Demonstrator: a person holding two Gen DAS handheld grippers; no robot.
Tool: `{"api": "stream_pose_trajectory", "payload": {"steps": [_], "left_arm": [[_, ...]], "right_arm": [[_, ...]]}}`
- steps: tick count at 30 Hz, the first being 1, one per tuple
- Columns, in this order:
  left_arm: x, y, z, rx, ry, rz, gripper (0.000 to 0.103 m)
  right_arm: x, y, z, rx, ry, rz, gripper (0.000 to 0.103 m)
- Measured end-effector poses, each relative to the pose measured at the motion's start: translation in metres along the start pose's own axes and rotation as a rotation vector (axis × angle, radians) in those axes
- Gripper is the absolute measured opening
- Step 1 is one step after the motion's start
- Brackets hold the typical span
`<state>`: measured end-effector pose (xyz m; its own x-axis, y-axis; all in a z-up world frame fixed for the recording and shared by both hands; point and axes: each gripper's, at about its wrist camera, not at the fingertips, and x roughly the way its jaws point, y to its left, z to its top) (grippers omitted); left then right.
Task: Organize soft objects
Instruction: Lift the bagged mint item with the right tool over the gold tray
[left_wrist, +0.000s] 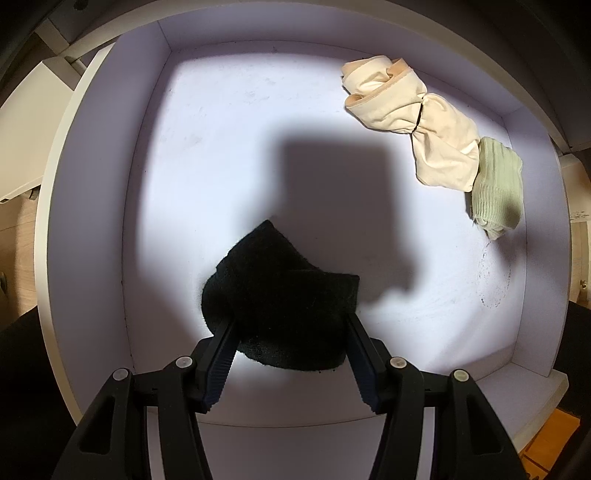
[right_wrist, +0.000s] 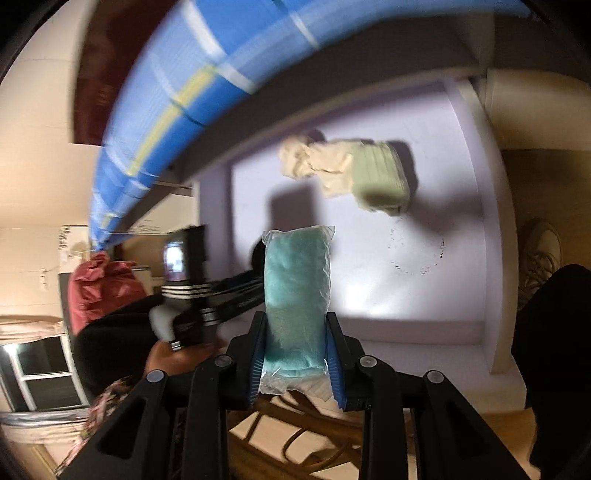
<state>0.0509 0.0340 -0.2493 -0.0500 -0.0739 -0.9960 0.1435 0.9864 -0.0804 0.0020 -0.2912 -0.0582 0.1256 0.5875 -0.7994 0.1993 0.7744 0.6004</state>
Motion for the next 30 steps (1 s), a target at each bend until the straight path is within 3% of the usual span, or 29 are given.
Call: {"api": "stream_pose_trajectory", "payload": {"steps": [9,17,24,30], "left_arm": [[0.000,0.002,0.001,0.001,-0.001,-0.002,0.058],[0.001,0.009,0.001,-0.012,0.000,-0.014,0.058],[-0.002,0.012,0.000,-0.010,0.001,-0.012,0.059],[-0.001,0.013,-0.001,-0.008,0.001,-0.016,0.061]], "right_arm": [[-0.083,0.051,0.002,-0.091,-0.114,0.110,0.030],[-0.132,0.118,0.054,-0.214,-0.230,0.112,0.030],[-0.126,0.170,0.107,-0.290,-0.222,0.063,0.030],[-0.085,0.214,0.149,-0.361,-0.147,0.019,0.030]]}}
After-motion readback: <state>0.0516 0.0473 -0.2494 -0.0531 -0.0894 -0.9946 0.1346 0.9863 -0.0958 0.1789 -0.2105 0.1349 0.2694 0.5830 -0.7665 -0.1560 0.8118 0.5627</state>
